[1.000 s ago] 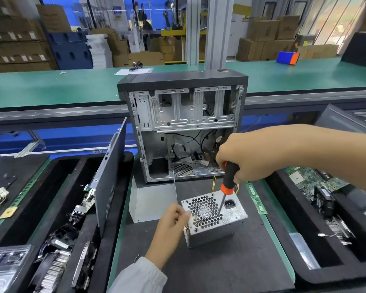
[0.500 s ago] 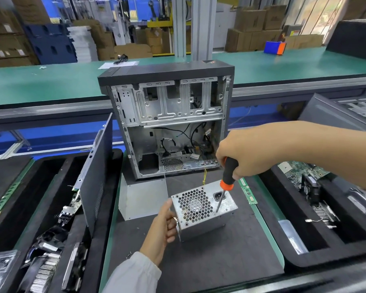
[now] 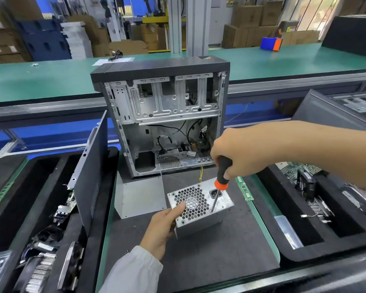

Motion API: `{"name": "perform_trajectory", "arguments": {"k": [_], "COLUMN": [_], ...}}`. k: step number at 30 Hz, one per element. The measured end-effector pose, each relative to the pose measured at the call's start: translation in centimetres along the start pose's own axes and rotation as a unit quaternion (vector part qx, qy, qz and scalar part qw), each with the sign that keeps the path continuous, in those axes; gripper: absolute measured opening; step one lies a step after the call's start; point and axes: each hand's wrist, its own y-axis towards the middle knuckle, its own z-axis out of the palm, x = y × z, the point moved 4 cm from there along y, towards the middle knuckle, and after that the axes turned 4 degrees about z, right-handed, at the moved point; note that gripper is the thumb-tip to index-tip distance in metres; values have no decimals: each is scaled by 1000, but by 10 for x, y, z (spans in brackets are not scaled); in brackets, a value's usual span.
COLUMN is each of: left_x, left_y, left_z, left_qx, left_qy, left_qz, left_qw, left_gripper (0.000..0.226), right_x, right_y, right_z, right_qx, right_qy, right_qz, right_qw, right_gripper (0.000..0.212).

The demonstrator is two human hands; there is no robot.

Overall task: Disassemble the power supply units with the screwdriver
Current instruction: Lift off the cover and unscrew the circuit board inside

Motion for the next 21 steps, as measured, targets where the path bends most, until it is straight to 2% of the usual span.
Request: {"name": "perform_trajectory", "arguments": {"k": [6, 12, 15, 17, 20, 21], "left_x": [2, 3, 3, 3, 3, 3], "left_y": [1, 3, 3, 3, 3, 3], "left_z": [-1, -2, -1, 0, -2, -2], "left_qx": [10, 20, 21, 19, 11, 11], "left_qy": [11, 10, 9, 9, 6, 7], "left_qz": [1, 3, 6, 8, 9, 8], "left_qw": [1000, 1000, 1000, 1000, 1000, 1000], "left_gripper": [33, 34, 31, 29, 31, 30], "right_x": [-5, -5, -1, 4, 9, 10], "right_y": [4, 10, 12, 10, 2, 1], "right_z": [-3, 1, 3, 2, 0, -1], "right_qx": [4, -9, -37, -46, -32, -30], "right_qy": [69, 117, 67, 4, -66, -89], "right_qz": [33, 54, 44, -1, -68, -82], "right_qw": [997, 992, 996, 999, 995, 992], "right_gripper": [25, 45, 43, 39, 14, 13]}}
